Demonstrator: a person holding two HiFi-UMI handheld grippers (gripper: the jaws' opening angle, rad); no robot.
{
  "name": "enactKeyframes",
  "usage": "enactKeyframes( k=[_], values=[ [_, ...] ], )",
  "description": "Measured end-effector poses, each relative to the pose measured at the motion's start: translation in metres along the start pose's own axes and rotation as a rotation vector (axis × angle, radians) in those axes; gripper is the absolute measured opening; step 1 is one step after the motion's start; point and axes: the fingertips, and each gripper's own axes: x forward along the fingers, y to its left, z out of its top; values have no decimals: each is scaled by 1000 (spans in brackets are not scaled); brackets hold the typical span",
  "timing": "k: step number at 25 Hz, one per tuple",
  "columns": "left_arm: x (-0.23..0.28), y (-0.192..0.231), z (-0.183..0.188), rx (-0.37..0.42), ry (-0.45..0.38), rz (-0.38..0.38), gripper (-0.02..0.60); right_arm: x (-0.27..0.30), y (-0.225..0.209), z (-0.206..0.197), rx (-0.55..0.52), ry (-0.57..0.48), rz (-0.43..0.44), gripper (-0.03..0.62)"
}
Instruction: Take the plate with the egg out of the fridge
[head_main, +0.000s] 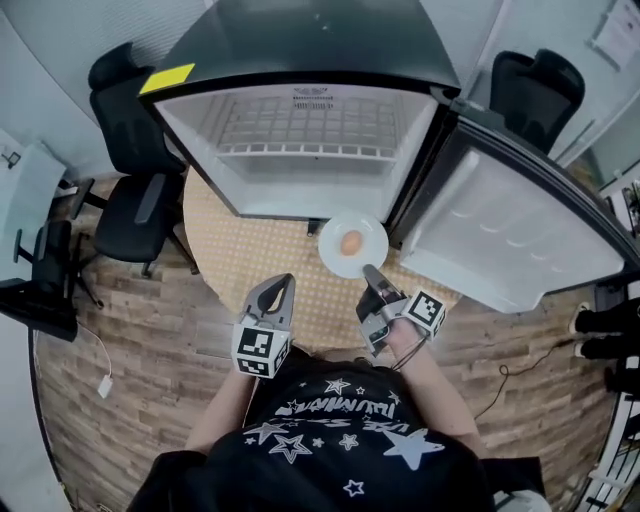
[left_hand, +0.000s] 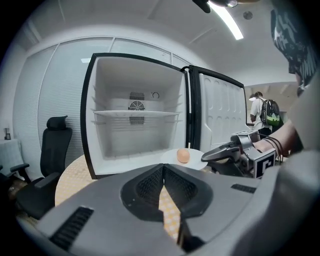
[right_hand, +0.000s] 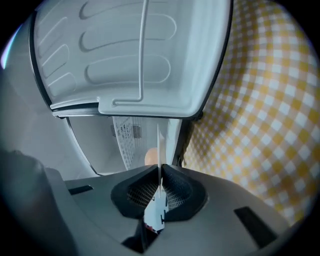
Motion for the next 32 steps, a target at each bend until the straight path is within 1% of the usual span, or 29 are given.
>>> enactKeyframes(
  k=[5,8,11,14,16,19,23,29,32],
  values=[
    [-26,-21,-5,-54,10,131,8,-22,1,-10,21,123,23,38],
    [-42,-36,-12,-71,9,204,8,-35,4,-14,27,196,49,38],
    [-63,-49,-22,-90,11,294,8,-45,9,-22,19,284,82,38],
    [-86,-66,-39,-144,30,371,8,-54,12,-32,0,366,106,38],
    [-102,-79,-49,-168,50,402,8,-59,13,-39,12,402,110,38],
    [-120,-91,-61,-175,74,450,8,-62,11,-47,38,437,114,38],
    [-139,-98,-61,-201,58,501,8,-60,9,-51,31,461,109,38],
    [-153,-115,-70,-219,64,514,8,-63,11,-52,23,460,124,38],
    [-168,-132,-64,-219,41,521,8,-79,18,-51,26,444,134,38]
  ],
)
